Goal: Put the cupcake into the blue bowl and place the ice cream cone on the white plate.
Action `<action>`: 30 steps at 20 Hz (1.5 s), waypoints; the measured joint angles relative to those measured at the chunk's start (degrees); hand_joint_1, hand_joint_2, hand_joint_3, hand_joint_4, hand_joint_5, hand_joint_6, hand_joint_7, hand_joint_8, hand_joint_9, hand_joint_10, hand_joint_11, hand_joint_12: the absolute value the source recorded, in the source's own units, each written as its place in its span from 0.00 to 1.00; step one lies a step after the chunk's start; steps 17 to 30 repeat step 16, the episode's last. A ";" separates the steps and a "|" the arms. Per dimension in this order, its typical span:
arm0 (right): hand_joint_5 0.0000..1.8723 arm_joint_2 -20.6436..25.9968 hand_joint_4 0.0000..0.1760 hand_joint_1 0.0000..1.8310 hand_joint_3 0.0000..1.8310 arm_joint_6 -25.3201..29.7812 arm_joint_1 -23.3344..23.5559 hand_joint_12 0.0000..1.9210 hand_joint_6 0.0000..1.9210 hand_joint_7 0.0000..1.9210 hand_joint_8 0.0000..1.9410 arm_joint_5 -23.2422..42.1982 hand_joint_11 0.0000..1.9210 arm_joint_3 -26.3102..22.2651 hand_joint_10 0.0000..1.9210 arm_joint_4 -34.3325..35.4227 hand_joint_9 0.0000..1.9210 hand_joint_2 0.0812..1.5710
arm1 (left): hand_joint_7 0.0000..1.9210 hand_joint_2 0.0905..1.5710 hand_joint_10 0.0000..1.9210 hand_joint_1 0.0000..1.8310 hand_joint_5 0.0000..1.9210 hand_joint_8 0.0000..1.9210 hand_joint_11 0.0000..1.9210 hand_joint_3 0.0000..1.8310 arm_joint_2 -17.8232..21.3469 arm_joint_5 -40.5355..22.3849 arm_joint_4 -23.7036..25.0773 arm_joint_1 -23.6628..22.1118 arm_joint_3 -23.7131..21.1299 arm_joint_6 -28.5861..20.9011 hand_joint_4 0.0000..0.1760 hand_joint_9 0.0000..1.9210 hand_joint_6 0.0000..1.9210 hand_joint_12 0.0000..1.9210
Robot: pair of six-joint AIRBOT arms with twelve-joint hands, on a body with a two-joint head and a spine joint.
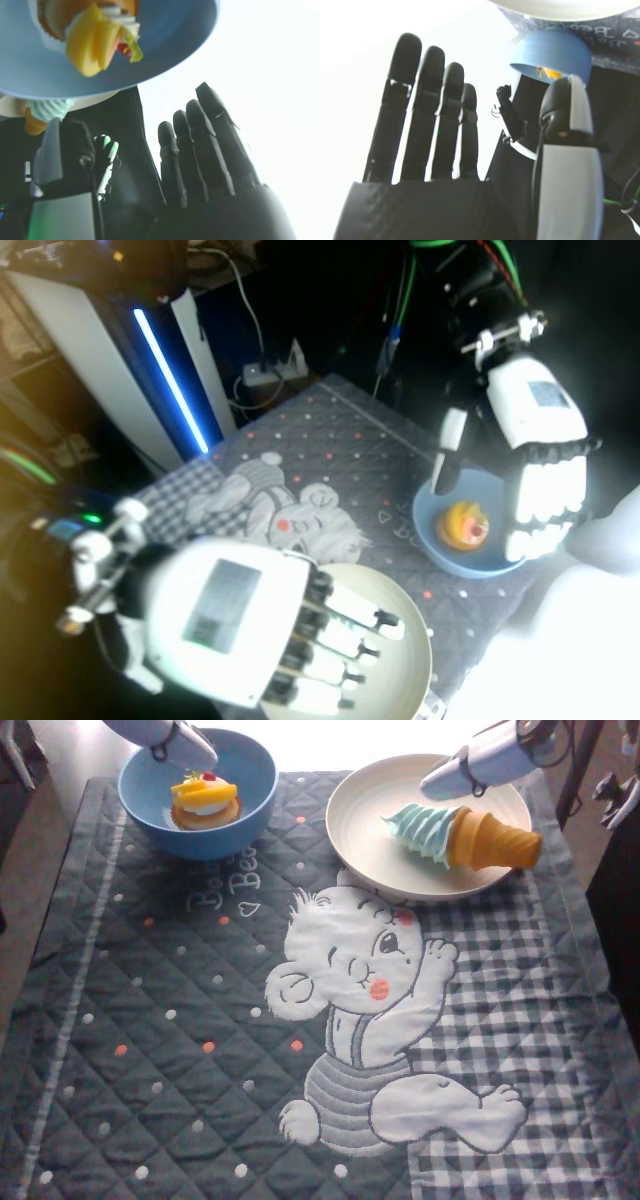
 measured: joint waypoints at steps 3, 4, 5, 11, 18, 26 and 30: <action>0.32 1.84 0.00 0.47 0.00 0.02 0.00 0.49 0.00 0.44 0.00 3.63 0.34 -1.86 0.00 0.81 0.43 0.48 | 0.28 0.52 0.00 0.60 0.30 0.00 0.21 0.00 2.12 -1.97 -0.46 -0.15 -1.70 0.02 0.00 0.32 0.00 0.35; 0.32 2.69 0.00 0.47 0.00 0.00 0.00 0.49 0.00 0.44 0.00 4.66 0.34 -2.97 0.00 1.49 0.43 0.48 | 0.28 0.52 0.00 0.60 0.30 0.00 0.21 0.00 3.04 -2.89 -1.86 0.07 -2.62 0.04 0.00 0.32 0.00 0.35; 0.30 4.63 0.00 0.46 0.00 0.04 -0.07 0.42 0.00 0.43 0.00 7.17 0.31 -5.53 0.00 1.60 0.39 0.48 | 0.30 0.52 0.00 0.60 0.31 0.00 0.17 0.00 5.27 -6.43 -4.42 0.85 -4.44 0.00 0.00 0.34 0.00 0.48; 0.24 12.11 0.00 0.42 0.00 0.02 -6.58 0.37 0.00 0.39 0.00 23.93 0.39 -14.16 0.01 7.52 0.48 0.57 | 0.29 0.50 0.00 0.57 0.28 0.00 0.24 0.00 16.92 -21.20 -19.23 9.14 -15.06 7.15 0.00 0.31 0.00 0.23; 0.23 15.72 0.00 0.46 0.00 -1.38 -14.03 0.42 0.00 0.34 0.00 41.35 0.27 -21.42 0.00 11.26 0.41 0.62 | 0.29 0.54 0.00 0.56 0.28 0.00 0.26 0.01 24.24 -39.67 -28.92 19.02 -25.66 15.78 0.00 0.32 0.00 0.20; 0.23 15.72 0.00 0.46 0.00 -1.38 -14.03 0.42 0.00 0.34 0.00 41.35 0.27 -21.42 0.00 11.26 0.41 0.62 | 0.29 0.54 0.00 0.56 0.28 0.00 0.26 0.01 24.24 -39.67 -28.92 19.02 -25.66 15.78 0.00 0.32 0.00 0.20; 0.23 15.72 0.00 0.46 0.00 -1.38 -14.03 0.42 0.00 0.34 0.00 41.35 0.27 -21.42 0.00 11.26 0.41 0.62 | 0.29 0.54 0.00 0.56 0.28 0.00 0.26 0.01 24.24 -39.67 -28.92 19.02 -25.66 15.78 0.00 0.32 0.00 0.20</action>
